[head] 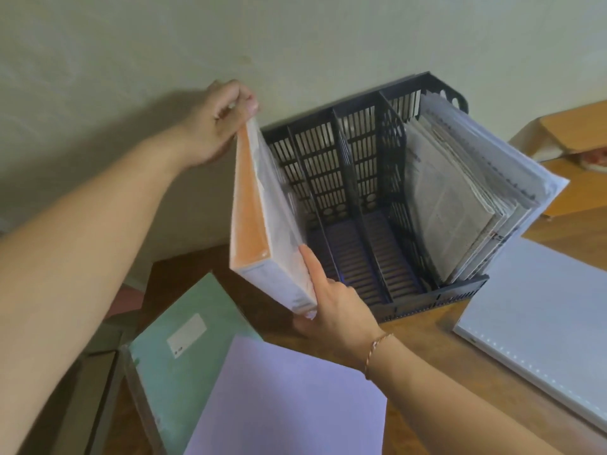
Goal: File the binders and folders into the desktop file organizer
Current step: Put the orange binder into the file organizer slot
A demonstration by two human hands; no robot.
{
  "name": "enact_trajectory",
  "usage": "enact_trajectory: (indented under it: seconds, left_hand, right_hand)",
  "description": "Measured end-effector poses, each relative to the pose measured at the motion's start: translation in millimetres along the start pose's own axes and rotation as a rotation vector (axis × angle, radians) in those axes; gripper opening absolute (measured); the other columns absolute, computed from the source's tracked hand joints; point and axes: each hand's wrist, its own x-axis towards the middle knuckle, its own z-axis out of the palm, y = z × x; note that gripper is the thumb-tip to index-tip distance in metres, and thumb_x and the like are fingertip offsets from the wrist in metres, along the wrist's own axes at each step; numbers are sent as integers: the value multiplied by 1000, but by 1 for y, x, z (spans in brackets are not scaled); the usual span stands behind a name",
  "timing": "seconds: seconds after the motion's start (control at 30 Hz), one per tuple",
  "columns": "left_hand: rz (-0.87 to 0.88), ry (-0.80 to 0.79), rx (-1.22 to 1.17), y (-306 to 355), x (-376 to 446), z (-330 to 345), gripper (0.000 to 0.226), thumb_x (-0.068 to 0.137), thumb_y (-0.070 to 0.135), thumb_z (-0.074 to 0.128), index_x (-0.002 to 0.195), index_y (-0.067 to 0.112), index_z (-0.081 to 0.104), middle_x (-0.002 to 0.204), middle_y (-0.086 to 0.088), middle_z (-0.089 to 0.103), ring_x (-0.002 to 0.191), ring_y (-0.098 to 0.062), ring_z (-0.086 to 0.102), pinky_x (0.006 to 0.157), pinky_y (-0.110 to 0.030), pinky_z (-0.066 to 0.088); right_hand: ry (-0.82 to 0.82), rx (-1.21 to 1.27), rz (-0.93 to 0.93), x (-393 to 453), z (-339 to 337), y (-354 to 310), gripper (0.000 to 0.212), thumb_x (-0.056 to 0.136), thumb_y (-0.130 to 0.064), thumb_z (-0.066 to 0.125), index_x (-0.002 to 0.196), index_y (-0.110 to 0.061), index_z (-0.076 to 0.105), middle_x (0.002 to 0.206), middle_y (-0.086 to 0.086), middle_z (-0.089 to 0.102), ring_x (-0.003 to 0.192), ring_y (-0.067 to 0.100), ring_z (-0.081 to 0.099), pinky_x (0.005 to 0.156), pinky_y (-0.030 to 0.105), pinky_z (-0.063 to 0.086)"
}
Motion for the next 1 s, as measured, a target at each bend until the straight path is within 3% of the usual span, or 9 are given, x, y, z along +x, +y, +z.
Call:
enact_trajectory:
  seconds: [0.13,0.33,0.4,0.47,0.53,0.63,0.73,0.83,1.0]
  left_hand:
    - [36,-34,80,1,1,11,65,83,59,31,110,7,59,105,-8,43,101,-11,42,87,-7,30]
    - [-40,-60,-39,10,-3,14,27,78,27,38,100,19,51,102,-2,42,103,-12,41,86,-11,32]
    - [-76,-112,-209,14,-7,19,34,73,18,38,105,18,47,108,-5,44,106,-15,45,91,-15,33]
    - [-88,-146,-345,20,-9,23,39,69,12,37,108,17,44,108,-7,45,108,-21,51,95,-29,38]
    - [-70,-149,-376,24,-8,26,39,67,12,38,105,15,46,105,-8,47,105,-23,53,95,-36,39]
    - [-14,-143,-347,29,-9,28,40,64,23,44,100,8,50,98,-14,49,100,-30,53,88,-33,39]
    - [51,-131,-361,30,-13,32,35,65,9,38,97,0,52,96,-26,50,98,-40,51,83,-19,45]
    - [79,-103,-391,27,-16,34,34,66,4,34,94,0,51,93,-16,48,98,-45,52,82,-20,47]
    - [64,-86,-304,23,-14,34,26,66,9,36,85,17,52,86,-4,49,96,-42,50,81,-29,47]
  right_hand:
    - [-25,28,108,0,11,4,99,76,-37,64,142,-48,-9,106,0,66,79,27,68,70,45,61]
    - [-20,-39,100,-11,9,-1,83,75,-57,48,142,-37,4,95,2,68,77,28,66,73,44,59]
    - [-18,-30,118,-13,9,-6,81,75,-64,49,140,-37,9,94,-1,68,76,26,67,73,45,59]
    - [-26,-45,124,-11,10,-7,81,75,-66,51,139,-36,12,91,-1,67,74,25,66,72,45,58]
    - [-30,-60,121,-11,8,-6,80,75,-65,52,139,-34,14,91,-2,67,74,25,66,73,43,58]
    - [4,-102,87,-18,5,-4,73,79,-57,57,137,-32,20,88,-3,68,73,25,66,75,40,57]
    - [32,-169,75,-25,5,-3,74,79,-60,54,140,-28,25,88,-2,69,83,27,65,99,38,45]
    - [60,-192,65,-28,8,-2,83,74,-73,40,140,-24,31,82,-3,69,83,24,67,115,41,27]
    - [19,-130,91,-31,9,-6,75,73,-63,46,136,-23,35,95,0,69,90,27,65,109,43,39]
